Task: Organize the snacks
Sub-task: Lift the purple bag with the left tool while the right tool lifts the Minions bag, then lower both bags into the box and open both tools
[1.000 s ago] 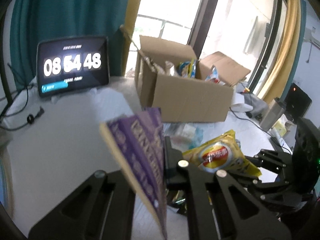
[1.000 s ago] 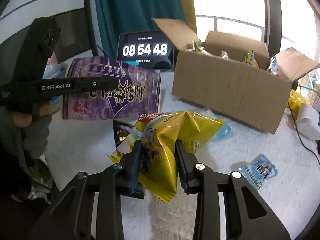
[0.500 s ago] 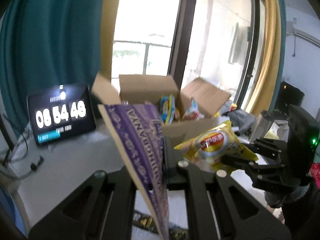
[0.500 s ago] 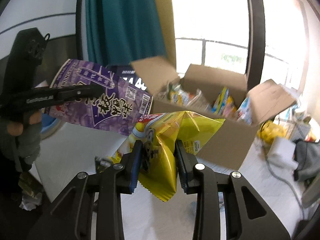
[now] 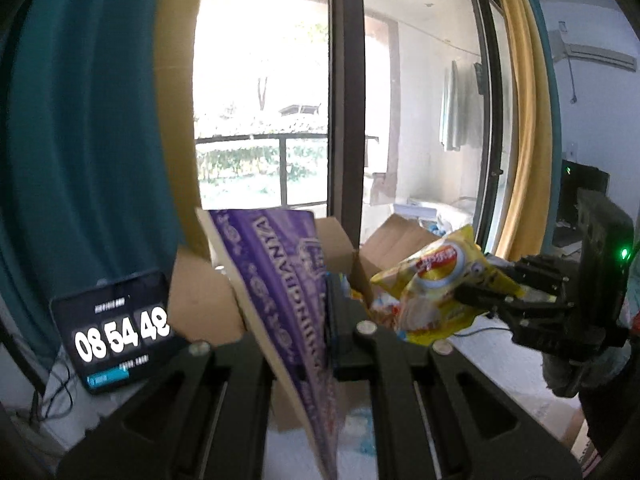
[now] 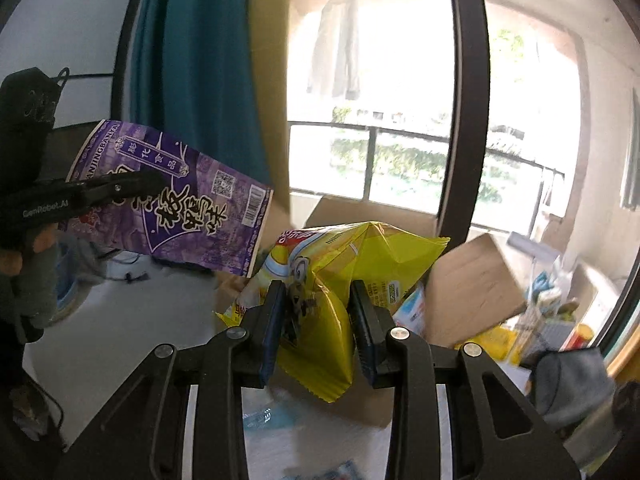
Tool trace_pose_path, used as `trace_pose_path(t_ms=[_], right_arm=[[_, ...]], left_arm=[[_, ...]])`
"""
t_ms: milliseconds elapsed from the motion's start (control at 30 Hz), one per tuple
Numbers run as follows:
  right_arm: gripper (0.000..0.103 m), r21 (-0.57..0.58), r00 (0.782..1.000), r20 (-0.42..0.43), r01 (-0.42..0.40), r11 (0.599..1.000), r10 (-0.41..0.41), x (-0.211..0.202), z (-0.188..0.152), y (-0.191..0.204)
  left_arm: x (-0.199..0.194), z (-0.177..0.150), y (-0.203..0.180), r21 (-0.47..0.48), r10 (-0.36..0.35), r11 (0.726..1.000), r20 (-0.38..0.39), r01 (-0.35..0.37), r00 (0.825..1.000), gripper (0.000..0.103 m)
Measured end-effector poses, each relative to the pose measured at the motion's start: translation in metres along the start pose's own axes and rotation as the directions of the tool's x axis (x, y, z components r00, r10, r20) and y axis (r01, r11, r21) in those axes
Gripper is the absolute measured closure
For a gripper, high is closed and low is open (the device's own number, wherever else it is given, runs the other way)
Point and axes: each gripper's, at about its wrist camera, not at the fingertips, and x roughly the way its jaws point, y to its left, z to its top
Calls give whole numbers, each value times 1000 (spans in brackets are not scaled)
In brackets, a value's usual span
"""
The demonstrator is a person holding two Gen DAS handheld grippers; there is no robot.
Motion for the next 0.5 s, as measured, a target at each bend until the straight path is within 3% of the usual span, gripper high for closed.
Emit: trace_pose_path(t_ms=[500], right_arm=[[69, 40, 987, 62, 143, 989, -145, 49, 26, -49]], left_arm=[[98, 28, 14, 12, -56, 998, 1, 56, 998, 97]])
